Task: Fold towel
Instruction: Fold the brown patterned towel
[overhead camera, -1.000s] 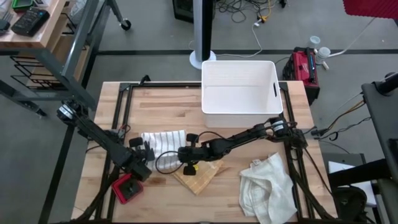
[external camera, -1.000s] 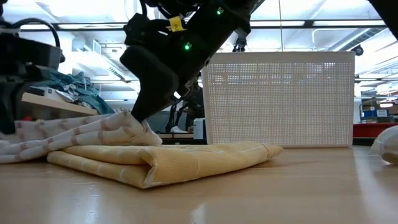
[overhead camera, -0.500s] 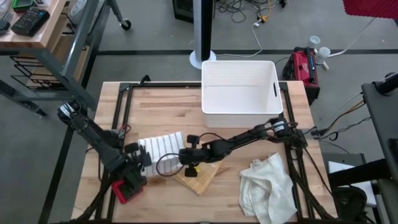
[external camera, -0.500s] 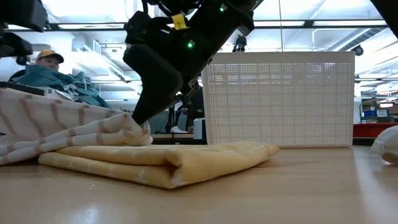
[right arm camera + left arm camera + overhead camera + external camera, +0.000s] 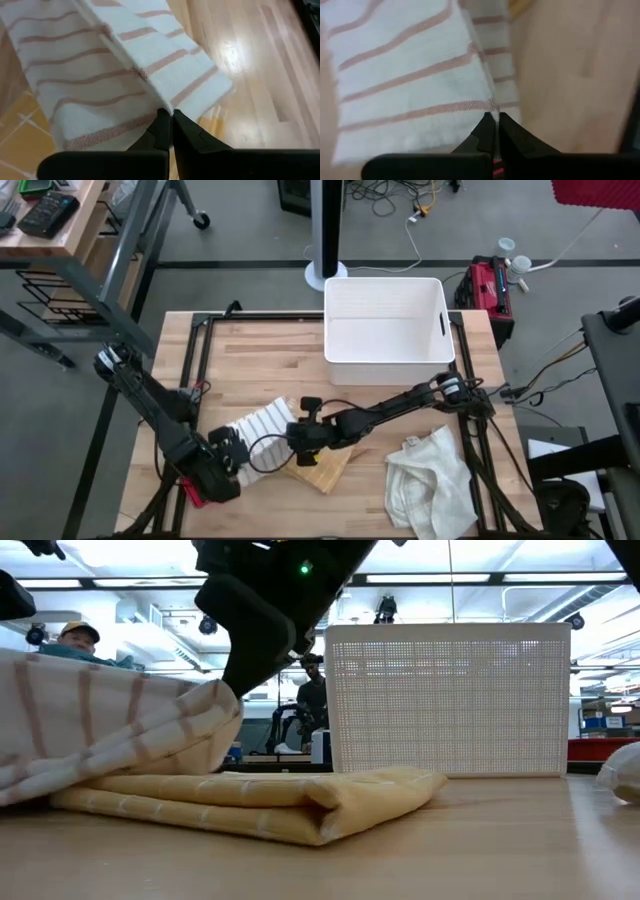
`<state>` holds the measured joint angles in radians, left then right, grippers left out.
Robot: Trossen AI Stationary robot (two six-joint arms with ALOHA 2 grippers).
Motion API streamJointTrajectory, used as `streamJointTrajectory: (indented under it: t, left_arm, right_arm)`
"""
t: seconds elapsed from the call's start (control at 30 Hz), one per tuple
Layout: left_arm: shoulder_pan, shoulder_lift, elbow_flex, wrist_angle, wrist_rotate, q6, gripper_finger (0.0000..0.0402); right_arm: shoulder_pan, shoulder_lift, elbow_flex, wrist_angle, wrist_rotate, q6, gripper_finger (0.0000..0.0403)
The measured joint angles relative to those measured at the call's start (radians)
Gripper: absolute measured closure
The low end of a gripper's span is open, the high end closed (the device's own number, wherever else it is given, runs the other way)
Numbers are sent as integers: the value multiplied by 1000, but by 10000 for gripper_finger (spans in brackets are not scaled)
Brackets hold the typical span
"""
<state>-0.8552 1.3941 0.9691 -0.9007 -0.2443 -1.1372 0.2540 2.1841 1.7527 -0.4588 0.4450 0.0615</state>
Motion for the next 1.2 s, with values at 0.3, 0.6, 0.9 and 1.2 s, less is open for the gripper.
streamJointTrajectory:
  t: [0.3,0.6,0.9,1.2]
  left_arm:
    - [-3,218,9,326,-5,62,401]
    - [-35,346,114,308,2,78,401]
    - [-75,353,111,308,26,21,397]
    - [-74,353,115,313,24,18,393]
  right_arm:
    - [6,28,-6,-15,-9,107,403]
    - [21,50,-6,-40,-9,55,373]
    - [36,50,-9,-87,21,-66,272]
    - [37,40,-9,-203,59,21,216]
